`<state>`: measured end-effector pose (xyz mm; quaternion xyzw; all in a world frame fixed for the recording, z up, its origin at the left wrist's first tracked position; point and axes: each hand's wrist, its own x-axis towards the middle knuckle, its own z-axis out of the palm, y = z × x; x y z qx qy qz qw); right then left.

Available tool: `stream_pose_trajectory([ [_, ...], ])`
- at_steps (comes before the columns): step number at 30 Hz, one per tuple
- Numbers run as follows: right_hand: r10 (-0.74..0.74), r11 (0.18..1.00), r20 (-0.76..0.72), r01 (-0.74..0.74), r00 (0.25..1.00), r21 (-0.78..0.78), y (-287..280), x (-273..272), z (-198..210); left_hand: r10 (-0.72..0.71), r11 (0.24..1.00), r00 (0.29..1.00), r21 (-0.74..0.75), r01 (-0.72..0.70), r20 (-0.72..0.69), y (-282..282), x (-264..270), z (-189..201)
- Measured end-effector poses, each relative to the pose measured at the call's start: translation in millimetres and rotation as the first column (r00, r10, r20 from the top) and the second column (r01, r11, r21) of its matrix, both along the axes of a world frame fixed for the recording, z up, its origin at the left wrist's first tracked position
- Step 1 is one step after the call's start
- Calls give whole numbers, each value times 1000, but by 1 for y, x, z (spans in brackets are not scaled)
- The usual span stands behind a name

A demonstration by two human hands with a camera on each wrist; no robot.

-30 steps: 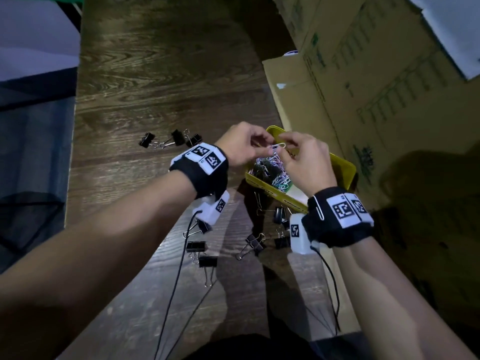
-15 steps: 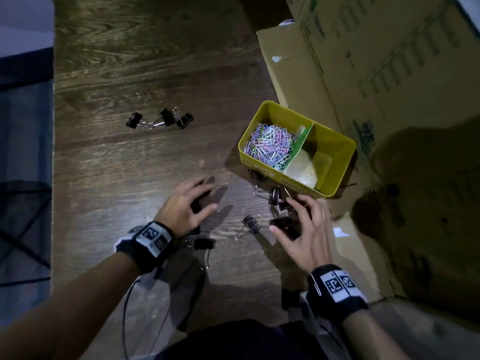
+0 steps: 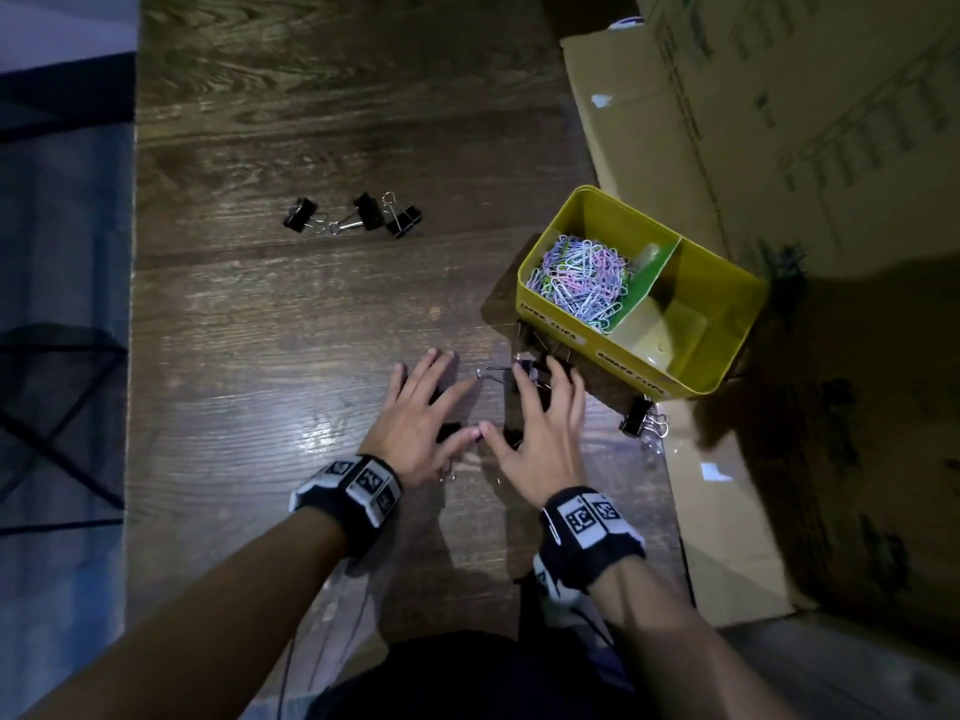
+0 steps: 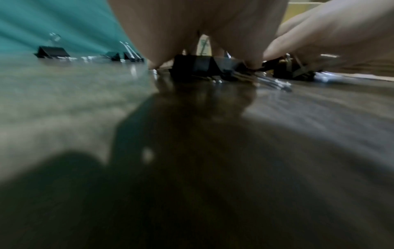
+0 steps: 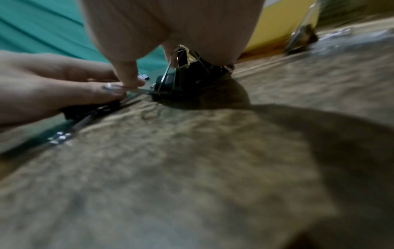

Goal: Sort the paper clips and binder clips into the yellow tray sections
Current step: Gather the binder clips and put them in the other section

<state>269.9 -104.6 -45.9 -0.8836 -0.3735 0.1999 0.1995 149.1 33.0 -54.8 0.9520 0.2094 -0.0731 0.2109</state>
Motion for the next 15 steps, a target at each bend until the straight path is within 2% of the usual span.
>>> stream_pose_trajectory([
  [3,3,999,0,-3,1000,50,13,-5,7,15,992,994,-124,-1,112,23,1,11],
  [5,-28,996,60,23,998,86,8,-2,17,101,980,978,-189,-66,184,49,0,22],
  [7,-126,989,187,108,974,104,-7,6,23,222,971,942,-147,-190,251,88,4,30],
  [9,-265,964,217,252,940,86,-24,13,24,304,949,913,-1,-316,271,133,11,32],
  [11,-326,943,219,331,920,15,-36,17,18,389,902,892,103,-420,228,174,23,34],
  [13,-326,936,226,347,918,-61,-41,16,9,505,853,855,85,-515,118,202,39,36],
  [15,-338,931,187,357,923,-81,-39,15,2,538,843,843,41,-537,-11,220,56,36],
])
